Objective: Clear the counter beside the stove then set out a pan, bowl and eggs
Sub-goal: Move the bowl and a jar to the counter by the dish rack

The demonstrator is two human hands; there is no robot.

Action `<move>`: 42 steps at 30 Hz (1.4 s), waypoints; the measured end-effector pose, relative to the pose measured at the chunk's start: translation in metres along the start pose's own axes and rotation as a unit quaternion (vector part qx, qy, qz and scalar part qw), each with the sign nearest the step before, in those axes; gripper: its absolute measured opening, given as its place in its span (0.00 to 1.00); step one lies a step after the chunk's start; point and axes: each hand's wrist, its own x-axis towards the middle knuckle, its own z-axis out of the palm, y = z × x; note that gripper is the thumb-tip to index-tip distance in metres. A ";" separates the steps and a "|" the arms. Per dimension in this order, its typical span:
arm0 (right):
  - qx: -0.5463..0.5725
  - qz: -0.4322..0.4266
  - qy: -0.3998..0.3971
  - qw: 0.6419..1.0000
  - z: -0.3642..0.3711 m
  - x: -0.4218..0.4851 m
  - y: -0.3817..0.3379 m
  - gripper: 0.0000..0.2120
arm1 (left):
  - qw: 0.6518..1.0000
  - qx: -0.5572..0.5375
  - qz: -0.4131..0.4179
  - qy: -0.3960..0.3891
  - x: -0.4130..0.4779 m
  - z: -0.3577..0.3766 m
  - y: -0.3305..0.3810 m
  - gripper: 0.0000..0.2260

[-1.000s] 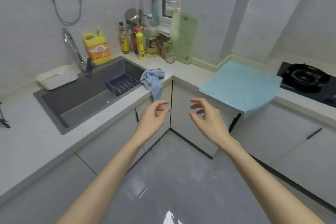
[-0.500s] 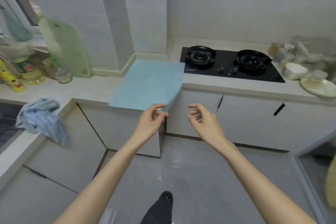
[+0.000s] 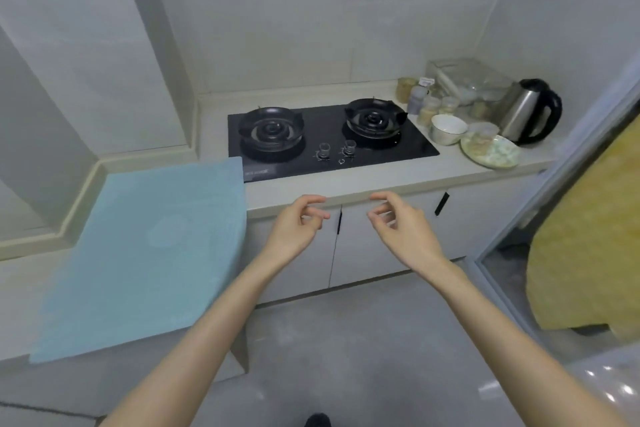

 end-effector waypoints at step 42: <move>-0.110 0.153 0.007 0.982 -0.202 0.409 0.409 0.27 | 0.874 -0.318 -0.355 -0.099 0.521 0.364 0.042 0.22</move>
